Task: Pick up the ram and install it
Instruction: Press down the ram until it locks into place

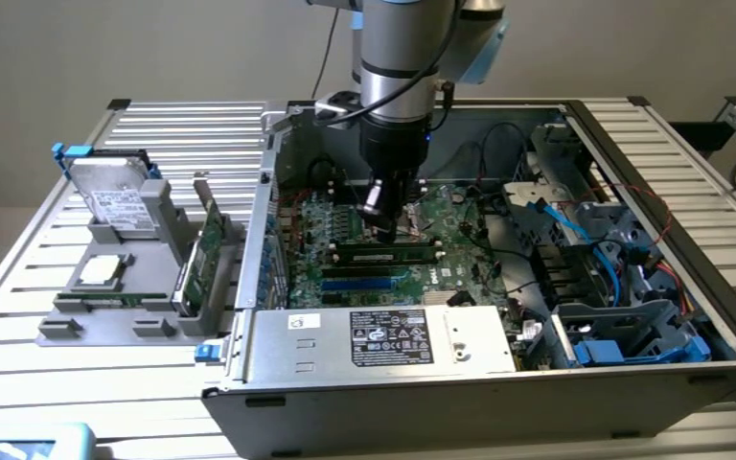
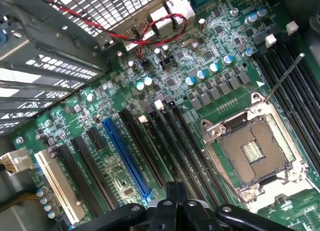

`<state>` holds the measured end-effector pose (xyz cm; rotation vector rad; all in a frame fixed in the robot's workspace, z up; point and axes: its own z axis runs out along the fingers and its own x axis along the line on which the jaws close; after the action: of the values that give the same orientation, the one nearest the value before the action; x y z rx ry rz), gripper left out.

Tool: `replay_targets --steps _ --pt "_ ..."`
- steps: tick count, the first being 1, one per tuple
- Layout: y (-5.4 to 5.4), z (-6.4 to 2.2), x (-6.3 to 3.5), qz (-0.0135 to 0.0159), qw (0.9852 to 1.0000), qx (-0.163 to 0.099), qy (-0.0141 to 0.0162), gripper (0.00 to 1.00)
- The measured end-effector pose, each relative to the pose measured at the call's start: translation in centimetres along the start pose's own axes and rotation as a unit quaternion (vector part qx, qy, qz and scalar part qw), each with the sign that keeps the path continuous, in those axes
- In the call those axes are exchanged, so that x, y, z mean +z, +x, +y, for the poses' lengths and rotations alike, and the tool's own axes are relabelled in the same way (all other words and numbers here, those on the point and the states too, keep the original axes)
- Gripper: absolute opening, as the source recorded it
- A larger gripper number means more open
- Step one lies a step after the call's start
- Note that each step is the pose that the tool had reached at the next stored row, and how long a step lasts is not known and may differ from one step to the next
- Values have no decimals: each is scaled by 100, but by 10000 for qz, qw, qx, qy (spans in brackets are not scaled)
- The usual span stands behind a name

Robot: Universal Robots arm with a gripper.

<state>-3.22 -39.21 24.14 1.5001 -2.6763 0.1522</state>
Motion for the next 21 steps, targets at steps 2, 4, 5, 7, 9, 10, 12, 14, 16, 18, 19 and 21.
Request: replay_targets --steps 2,4,5,7,9,10,12,14,16,18,19,21 --pt "0 0 0 4 9999 119 -9 11" --pt "0 0 0 4 9997 224 -11 11" --pt "0 0 0 3 9996 278 -11 11" --pt "-1 0 0 0 9993 387 -11 11" --pt "0 0 1 -4 9988 494 -7 11" --pt "0 0 1 -7 9985 545 -5 11" --pt "0 0 0 -12 9979 649 1 11" --pt "0 0 0 -20 9972 750 11 11" --pt "0 0 0 -31 9964 845 24 11" --pt "0 0 0 -42 9956 941 38 11" --pt "0 0 0 -47 9951 988 44 11" --pt "0 0 0 -58 9941 1082 57 11"
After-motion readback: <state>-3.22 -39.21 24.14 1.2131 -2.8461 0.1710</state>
